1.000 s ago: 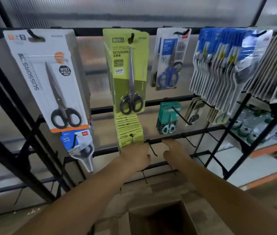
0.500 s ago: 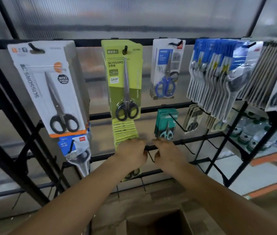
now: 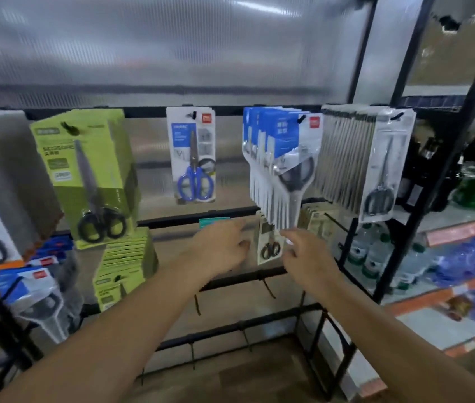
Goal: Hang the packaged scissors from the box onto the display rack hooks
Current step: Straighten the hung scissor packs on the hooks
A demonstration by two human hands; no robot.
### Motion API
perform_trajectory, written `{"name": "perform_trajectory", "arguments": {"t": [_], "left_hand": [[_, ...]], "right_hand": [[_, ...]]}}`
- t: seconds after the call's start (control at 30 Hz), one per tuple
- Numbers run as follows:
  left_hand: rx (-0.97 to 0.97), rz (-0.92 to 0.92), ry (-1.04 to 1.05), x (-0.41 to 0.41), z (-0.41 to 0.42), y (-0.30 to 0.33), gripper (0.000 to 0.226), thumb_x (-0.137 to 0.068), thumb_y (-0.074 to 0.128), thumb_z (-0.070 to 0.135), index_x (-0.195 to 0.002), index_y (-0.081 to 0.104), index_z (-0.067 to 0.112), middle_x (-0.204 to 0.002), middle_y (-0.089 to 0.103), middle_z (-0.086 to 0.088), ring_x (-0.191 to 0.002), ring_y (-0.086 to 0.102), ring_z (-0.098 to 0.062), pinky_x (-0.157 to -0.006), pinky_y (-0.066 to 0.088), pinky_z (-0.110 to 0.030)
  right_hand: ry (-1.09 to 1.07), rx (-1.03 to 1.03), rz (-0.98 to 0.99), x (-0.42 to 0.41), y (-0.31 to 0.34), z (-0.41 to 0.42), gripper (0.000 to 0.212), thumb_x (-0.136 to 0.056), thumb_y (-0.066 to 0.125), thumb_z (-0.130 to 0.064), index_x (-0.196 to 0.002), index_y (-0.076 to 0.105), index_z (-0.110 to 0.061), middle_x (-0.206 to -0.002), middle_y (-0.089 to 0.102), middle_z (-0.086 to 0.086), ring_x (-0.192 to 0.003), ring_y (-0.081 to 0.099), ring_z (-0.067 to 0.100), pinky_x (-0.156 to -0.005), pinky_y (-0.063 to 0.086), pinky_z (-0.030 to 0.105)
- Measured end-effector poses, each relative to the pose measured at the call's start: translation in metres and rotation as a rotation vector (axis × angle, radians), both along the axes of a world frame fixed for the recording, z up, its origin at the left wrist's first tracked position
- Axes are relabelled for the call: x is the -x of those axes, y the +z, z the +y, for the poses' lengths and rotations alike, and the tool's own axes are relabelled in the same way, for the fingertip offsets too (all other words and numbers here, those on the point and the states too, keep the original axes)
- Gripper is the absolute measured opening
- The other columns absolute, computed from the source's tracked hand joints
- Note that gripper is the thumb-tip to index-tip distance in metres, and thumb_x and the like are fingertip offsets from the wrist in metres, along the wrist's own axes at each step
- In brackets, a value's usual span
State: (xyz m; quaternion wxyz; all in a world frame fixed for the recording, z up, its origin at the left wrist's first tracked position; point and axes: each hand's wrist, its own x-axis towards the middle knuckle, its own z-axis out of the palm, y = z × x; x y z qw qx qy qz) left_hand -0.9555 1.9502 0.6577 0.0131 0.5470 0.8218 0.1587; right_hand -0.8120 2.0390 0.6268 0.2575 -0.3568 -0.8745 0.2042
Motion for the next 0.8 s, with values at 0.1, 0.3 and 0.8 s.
{"name": "perform_trajectory", "arguments": {"t": [0.1, 0.3, 0.8], "left_hand": [[-0.228, -0.152, 0.021, -0.017, 0.029, 0.025, 0.041, -0.092, 0.05, 0.023, -0.133, 0.044, 0.021, -0.125, 0.058, -0.006, -0.1, 0.056, -0.017, -0.078, 0.043, -0.025], [-0.489, 0.072, 0.074, -0.044, 0.064, 0.055, 0.042, -0.09, 0.051, 0.016, -0.132, 0.049, 0.01, -0.128, 0.053, -0.014, -0.118, 0.048, -0.03, -0.093, 0.037, -0.033], [-0.574, 0.009, -0.043, -0.118, 0.143, 0.069, 0.036, -0.092, 0.052, 0.018, -0.127, 0.055, 0.013, -0.121, 0.06, -0.004, -0.11, 0.055, -0.018, -0.09, 0.042, -0.027]], "right_hand": [[-0.017, 0.024, 0.2, -0.017, 0.02, 0.038, 0.043, -0.086, 0.047, -0.004, -0.125, 0.055, -0.022, -0.115, 0.061, 0.001, -0.088, 0.058, 0.015, -0.068, 0.05, 0.03], [0.209, 0.0, 0.263, -0.014, 0.068, 0.077, 0.069, -0.082, 0.048, 0.005, -0.143, 0.032, -0.023, -0.141, 0.035, -0.007, -0.119, 0.04, 0.008, -0.08, 0.033, 0.005], [-0.188, -0.016, 0.692, -0.112, 0.075, 0.184, 0.045, -0.084, 0.045, 0.004, -0.125, 0.055, -0.011, -0.122, 0.056, -0.001, -0.109, 0.052, 0.011, -0.088, 0.037, 0.012]]}}
